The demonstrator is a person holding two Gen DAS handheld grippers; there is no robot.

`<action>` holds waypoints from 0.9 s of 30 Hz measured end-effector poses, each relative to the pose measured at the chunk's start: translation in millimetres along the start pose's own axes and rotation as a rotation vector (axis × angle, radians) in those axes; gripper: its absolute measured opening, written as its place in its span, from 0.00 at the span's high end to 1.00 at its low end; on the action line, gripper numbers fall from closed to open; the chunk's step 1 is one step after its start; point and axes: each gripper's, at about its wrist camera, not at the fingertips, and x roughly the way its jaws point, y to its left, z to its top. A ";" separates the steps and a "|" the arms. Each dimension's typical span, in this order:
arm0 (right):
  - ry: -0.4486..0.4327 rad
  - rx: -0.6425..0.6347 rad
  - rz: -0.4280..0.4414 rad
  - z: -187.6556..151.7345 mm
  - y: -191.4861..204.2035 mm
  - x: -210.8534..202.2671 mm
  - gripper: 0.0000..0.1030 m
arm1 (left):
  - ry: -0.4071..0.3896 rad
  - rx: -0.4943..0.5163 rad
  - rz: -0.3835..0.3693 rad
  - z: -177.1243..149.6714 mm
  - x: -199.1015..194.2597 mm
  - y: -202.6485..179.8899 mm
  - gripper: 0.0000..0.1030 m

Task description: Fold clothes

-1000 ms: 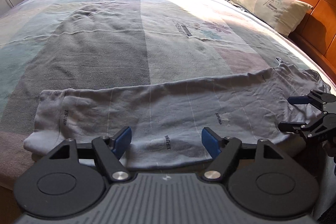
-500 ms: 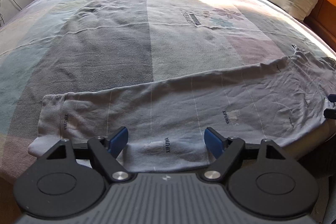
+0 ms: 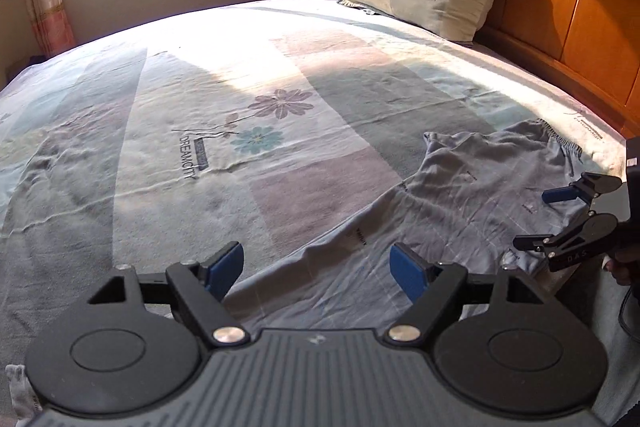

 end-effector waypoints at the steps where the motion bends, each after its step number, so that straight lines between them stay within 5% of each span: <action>1: 0.005 0.017 0.012 -10.7 -6.9 -3.9 0.00 | -0.002 0.011 -0.015 6.3 4.8 -10.3 0.22; 5: -0.004 0.044 0.038 -42.8 -25.8 -28.2 0.00 | 0.017 0.029 -0.066 20.9 34.7 -43.7 0.22; 8: 0.013 -0.008 -0.026 -48.3 -28.9 -42.4 0.00 | 0.054 0.052 -0.085 22.5 58.2 -72.7 0.22; 11: -0.052 0.011 -0.043 -45.5 -41.8 -60.8 0.00 | 0.099 0.055 -0.130 14.3 78.8 -98.2 0.22; 17: -0.154 0.392 0.057 -44.1 -115.3 -78.5 0.00 | 0.227 -0.007 -0.136 -9.7 112.7 -118.8 0.22; 21: -0.172 0.681 0.146 -58.8 -175.1 -75.2 0.00 | 0.236 -0.019 -0.146 -0.8 110.8 -118.1 0.21; 27: -0.151 0.934 0.284 -73.9 -240.1 -38.3 0.00 | 0.224 -0.018 -0.149 18.3 111.9 -118.0 0.21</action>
